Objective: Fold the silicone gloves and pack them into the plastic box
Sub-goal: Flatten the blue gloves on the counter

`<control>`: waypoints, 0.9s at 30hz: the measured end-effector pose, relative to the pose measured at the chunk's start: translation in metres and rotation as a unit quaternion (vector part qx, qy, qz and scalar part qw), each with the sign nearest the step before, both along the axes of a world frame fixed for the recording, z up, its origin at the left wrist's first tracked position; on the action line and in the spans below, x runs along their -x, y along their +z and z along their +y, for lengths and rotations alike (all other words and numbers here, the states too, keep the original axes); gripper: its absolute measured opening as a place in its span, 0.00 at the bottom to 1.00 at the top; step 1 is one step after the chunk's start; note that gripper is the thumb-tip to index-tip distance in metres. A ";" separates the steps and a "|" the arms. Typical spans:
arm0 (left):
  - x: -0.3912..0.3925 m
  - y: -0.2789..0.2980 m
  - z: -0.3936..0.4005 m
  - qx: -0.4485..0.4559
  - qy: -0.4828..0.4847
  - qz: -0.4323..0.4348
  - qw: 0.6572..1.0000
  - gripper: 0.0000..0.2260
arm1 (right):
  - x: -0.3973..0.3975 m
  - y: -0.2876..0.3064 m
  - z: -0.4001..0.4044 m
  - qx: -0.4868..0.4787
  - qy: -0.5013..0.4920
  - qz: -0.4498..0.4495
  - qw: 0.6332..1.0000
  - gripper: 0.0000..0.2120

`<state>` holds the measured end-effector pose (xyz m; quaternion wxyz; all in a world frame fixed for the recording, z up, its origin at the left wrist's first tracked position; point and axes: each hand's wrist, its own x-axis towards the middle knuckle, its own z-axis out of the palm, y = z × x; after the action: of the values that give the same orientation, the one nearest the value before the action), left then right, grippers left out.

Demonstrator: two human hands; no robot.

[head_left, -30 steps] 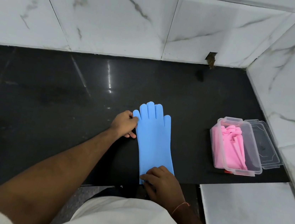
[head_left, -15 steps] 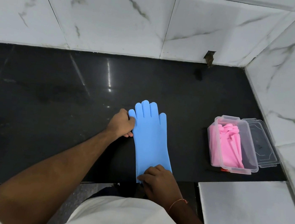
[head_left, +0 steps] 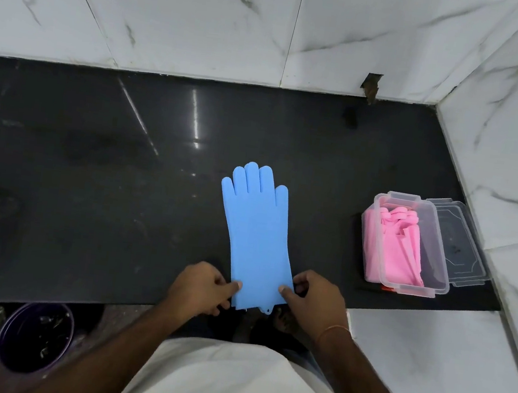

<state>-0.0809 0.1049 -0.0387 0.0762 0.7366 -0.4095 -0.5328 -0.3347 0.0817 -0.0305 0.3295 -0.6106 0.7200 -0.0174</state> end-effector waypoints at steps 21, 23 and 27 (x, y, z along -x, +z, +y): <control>-0.036 0.001 -0.006 0.365 -0.271 -0.223 0.862 0.16 | 0.029 0.012 -0.061 0.147 0.392 0.021 0.908 0.22; -0.041 -0.005 -0.013 0.407 -0.327 -0.237 0.819 0.19 | 0.030 0.007 -0.073 0.145 0.441 0.020 0.886 0.21; -0.044 -0.010 -0.024 0.470 -0.389 -0.233 0.757 0.20 | 0.030 -0.001 -0.081 0.189 0.438 -0.022 0.879 0.12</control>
<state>-0.0374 0.0809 -0.0487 0.1012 0.4866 -0.8650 -0.0685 -0.3647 0.0006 -0.0319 0.1975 -0.9136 0.3547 -0.0201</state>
